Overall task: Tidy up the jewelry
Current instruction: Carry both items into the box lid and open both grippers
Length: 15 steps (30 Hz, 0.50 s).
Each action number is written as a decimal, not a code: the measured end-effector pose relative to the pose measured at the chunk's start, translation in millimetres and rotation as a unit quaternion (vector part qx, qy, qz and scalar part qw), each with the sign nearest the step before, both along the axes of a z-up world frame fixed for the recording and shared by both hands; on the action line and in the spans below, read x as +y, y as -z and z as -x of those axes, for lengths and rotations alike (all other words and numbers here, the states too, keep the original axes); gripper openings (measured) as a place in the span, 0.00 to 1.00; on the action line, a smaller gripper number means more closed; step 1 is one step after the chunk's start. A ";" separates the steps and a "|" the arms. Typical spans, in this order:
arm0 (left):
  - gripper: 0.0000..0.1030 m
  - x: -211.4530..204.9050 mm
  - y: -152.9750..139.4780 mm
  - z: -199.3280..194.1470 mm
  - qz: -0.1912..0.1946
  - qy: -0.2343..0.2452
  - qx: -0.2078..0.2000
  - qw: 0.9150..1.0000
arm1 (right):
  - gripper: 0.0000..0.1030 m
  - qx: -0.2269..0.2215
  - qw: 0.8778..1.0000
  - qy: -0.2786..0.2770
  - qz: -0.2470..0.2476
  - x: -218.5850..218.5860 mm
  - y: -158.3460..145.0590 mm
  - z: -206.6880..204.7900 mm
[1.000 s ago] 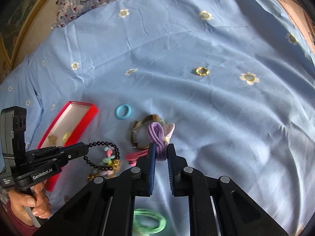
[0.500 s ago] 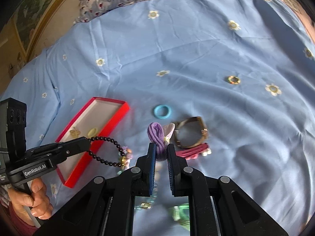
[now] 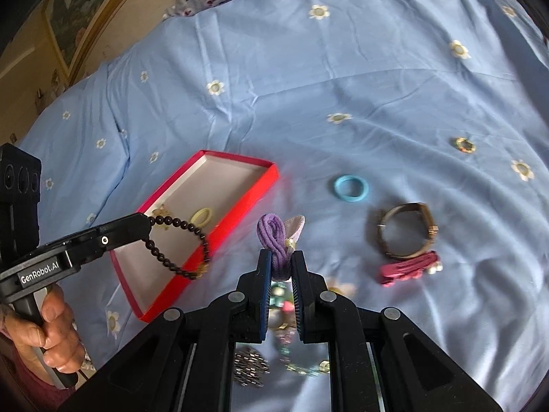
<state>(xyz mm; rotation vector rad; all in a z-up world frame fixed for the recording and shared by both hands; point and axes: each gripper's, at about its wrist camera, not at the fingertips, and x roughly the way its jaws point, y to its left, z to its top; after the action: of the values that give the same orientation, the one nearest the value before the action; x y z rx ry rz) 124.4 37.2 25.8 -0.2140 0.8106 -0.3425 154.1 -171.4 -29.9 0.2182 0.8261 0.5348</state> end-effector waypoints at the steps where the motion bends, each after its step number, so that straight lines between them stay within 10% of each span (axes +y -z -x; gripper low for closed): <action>1: 0.06 5.4 0.3 0.3 0.000 -0.005 0.000 1.000 | 0.11 0.000 1.000 -0.004 0.000 4.1 0.0 -0.3; 15: 0.06 63.3 7.6 -8.7 0.000 -0.063 0.002 0.998 | 0.11 -0.009 0.997 -0.071 -0.005 78.6 -6.4 -15.5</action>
<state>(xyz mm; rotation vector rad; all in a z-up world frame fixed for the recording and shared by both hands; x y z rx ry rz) 133.1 100.5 18.1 -0.2648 0.7965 -0.2234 169.6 -92.9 -23.5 0.1648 0.8262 0.6745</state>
